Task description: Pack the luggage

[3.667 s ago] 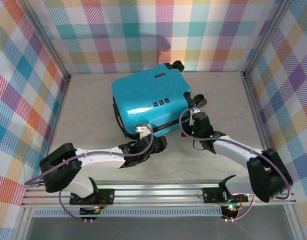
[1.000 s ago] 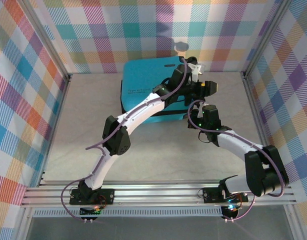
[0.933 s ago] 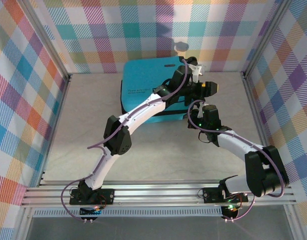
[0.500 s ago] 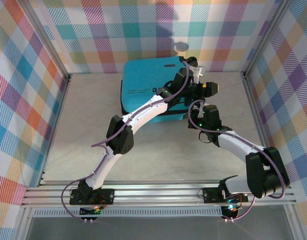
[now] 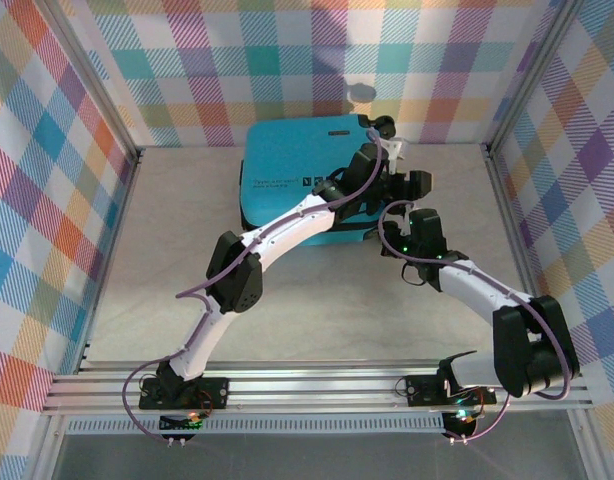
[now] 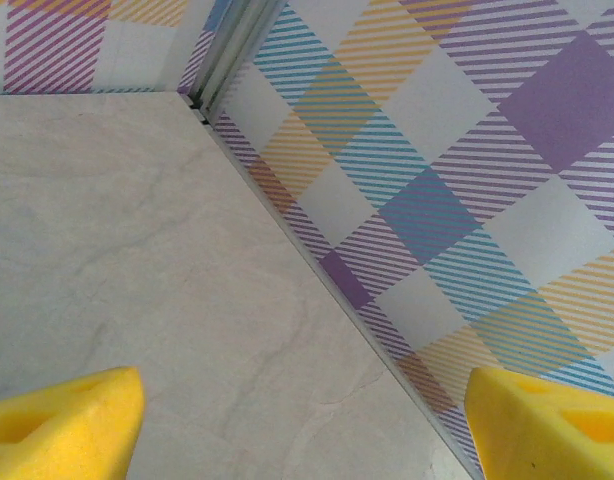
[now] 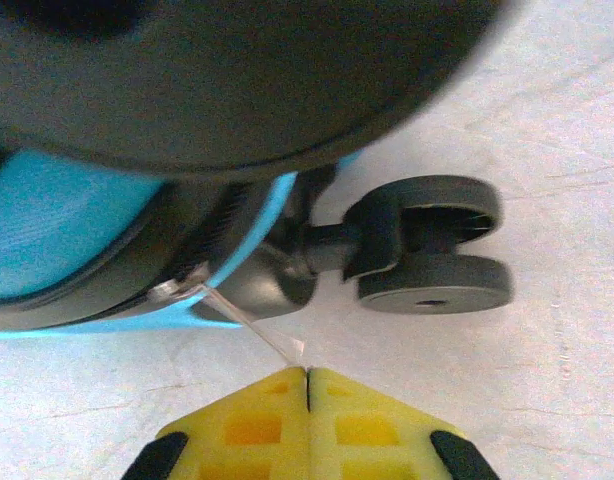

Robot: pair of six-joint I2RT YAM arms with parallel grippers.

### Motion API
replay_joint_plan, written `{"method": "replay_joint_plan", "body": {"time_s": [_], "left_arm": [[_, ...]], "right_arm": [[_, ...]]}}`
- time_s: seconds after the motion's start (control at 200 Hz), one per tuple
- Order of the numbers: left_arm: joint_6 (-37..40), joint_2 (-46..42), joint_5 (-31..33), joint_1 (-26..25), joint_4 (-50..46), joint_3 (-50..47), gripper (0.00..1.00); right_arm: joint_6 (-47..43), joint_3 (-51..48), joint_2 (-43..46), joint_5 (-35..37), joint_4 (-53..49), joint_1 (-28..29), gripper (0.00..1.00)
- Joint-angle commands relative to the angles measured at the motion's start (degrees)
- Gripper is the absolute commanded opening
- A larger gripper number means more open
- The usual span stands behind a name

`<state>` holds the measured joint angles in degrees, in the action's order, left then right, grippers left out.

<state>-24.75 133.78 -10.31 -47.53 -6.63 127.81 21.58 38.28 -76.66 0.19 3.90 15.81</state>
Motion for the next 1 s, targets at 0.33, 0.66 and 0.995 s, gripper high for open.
{"method": "replay_joint_plan", "body": {"time_s": [0.33,0.66,0.995], "left_arm": [[0.8,-7.9,4.7,1.3,-7.0,-7.3,0.83],[-0.7,-13.5,7.8,1.3,-8.8,-12.7,0.83],[-0.7,-14.4,9.1,1.3,-13.3,-12.9,0.82]], "right_arm": [[-1.0,0.5,-0.1,-6.1,2.4,-5.7,0.0],[-1.4,-11.7,5.2,-2.0,15.8,6.2,0.02],[-2.0,-14.9,4.2,7.2,22.6,15.2,0.25]]}}
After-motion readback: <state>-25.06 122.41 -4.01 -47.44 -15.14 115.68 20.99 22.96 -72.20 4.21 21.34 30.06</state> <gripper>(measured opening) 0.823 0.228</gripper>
